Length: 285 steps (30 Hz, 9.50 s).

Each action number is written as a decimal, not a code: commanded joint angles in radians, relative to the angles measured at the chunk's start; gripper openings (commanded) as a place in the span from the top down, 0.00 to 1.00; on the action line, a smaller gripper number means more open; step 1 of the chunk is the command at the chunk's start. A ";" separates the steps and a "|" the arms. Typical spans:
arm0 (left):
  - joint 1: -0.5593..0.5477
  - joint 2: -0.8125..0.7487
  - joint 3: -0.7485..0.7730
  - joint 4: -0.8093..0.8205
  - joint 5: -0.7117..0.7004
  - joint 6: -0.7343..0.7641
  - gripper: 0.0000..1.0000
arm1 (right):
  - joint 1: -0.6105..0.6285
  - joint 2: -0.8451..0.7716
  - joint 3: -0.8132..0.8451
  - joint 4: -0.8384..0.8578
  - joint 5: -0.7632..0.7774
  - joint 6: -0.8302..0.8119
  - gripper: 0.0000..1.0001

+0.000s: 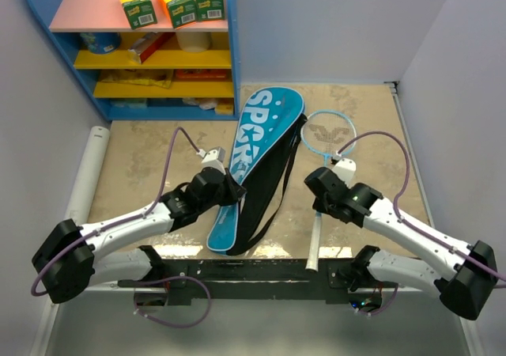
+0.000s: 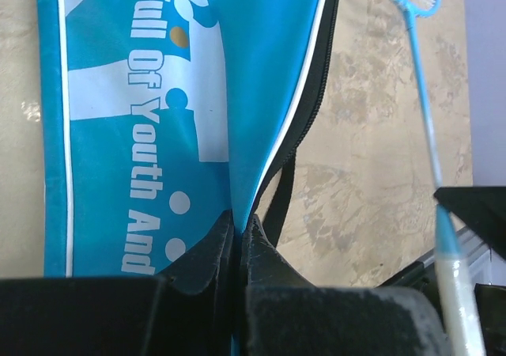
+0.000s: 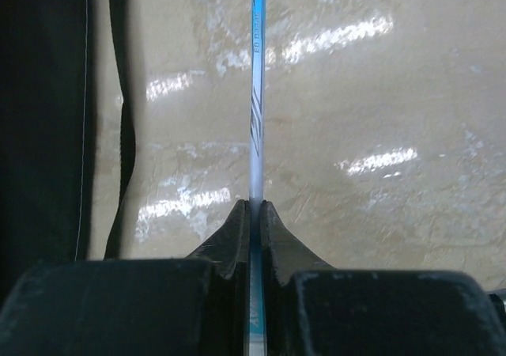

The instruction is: Pack up the badminton gear

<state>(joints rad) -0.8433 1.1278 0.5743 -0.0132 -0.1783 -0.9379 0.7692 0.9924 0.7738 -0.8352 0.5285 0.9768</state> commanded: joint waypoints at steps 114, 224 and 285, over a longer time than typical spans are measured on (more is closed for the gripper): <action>-0.105 0.003 -0.106 0.194 0.267 0.079 1.00 | 0.225 0.631 0.268 0.396 0.056 -0.090 1.00; -0.589 -0.082 -0.209 0.094 -0.469 -0.348 1.00 | 0.265 0.566 -0.300 1.682 -0.578 0.378 1.00; -0.550 -0.174 -0.180 -0.107 -0.541 -0.329 1.00 | 0.229 0.466 -0.432 1.341 -0.292 0.187 0.48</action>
<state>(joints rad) -1.3998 0.9730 0.3702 -0.1390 -0.7086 -1.2709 1.0008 1.4048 0.3992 0.3618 0.2005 1.1496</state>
